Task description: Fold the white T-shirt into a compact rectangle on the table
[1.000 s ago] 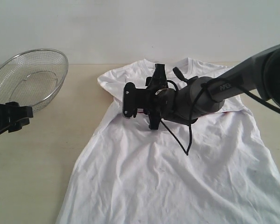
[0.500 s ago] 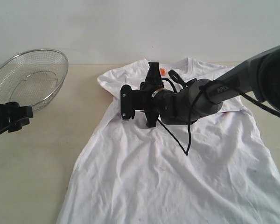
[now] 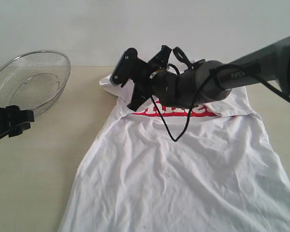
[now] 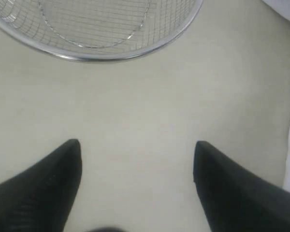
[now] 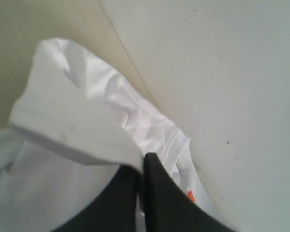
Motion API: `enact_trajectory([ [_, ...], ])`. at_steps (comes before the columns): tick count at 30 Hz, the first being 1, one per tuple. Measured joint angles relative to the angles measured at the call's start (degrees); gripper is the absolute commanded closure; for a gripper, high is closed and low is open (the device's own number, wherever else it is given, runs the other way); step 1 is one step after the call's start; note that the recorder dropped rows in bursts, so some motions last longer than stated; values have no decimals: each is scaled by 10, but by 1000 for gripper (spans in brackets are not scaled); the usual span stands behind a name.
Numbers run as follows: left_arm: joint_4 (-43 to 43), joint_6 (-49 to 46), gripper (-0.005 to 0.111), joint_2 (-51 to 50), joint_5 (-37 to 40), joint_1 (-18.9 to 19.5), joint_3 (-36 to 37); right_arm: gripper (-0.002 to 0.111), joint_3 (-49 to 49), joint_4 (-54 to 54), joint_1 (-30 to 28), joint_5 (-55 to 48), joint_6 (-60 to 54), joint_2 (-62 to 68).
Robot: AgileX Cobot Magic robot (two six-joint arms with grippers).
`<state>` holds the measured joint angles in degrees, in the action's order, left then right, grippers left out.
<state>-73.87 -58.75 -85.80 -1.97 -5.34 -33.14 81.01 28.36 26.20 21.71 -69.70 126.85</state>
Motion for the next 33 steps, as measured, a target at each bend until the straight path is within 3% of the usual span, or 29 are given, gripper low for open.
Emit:
enact_trajectory([
  [5,0,0,45,0,0,0,0,108,71,113,2,-114,44,-11],
  [12,0,0,45,0,0,0,0,108,106,237,43,-137,55,-11],
  [33,0,-3,45,0,0,0,0,108,198,260,74,-145,277,51],
])
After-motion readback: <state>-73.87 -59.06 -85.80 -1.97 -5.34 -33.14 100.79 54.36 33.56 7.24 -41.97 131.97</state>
